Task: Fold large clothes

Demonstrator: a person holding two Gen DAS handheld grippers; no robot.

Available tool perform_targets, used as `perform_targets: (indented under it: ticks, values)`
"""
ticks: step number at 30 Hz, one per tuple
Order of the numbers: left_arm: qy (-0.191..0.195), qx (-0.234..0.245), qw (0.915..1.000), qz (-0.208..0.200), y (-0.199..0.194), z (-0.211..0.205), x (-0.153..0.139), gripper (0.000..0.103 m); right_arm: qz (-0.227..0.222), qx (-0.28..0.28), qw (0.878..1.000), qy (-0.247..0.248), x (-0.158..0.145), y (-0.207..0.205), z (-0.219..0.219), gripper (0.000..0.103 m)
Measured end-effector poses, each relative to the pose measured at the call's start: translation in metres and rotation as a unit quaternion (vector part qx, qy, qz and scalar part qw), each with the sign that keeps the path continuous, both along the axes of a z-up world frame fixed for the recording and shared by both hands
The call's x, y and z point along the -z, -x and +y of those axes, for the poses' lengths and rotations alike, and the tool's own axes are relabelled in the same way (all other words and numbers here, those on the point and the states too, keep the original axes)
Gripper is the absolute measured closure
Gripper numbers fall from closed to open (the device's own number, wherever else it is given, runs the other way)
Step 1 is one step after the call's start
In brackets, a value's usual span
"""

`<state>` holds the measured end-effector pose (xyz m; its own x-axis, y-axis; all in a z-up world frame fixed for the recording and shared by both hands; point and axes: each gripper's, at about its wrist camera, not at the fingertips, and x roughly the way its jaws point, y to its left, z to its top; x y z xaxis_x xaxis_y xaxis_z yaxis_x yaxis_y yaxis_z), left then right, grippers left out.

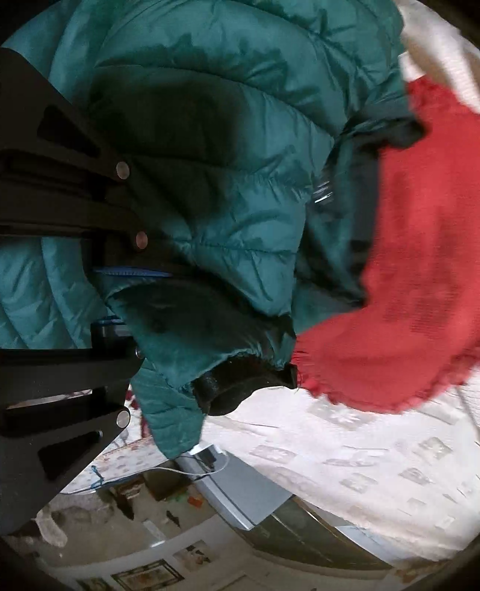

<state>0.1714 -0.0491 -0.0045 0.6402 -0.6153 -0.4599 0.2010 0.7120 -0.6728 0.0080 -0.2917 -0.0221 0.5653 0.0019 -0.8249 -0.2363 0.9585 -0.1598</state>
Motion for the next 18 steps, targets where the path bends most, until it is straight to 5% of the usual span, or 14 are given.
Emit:
perform_targets:
  ticks: [5, 7, 9, 12, 18]
  values:
    - [0.002, 0.053, 0.9984, 0.021, -0.016, -0.036, 0.013, 0.087, 0.012, -0.003, 1.0, -0.002, 0.005, -0.005, -0.002, 0.0]
    - [-0.006, 0.065, 0.9973, 0.034, -0.019, -0.042, 0.015, 0.076, 0.017, -0.003, 1.0, -0.005, 0.007, -0.006, -0.003, 0.0]
    - [0.001, 0.07, 0.996, 0.055, -0.021, -0.04, 0.016, 0.05, 0.017, -0.002, 1.0, -0.005, 0.007, -0.006, -0.002, 0.0]
    - [0.021, 0.079, 0.9952, 0.054, -0.012, -0.029, 0.011, 0.04, 0.015, 0.0, 1.0, 0.001, 0.005, -0.005, 0.0, 0.0]
    - [0.045, 0.064, 0.9966, 0.026, 0.026, 0.03, -0.01, 0.037, -0.013, 0.018, 1.0, -0.005, -0.009, -0.003, 0.0, 0.0]
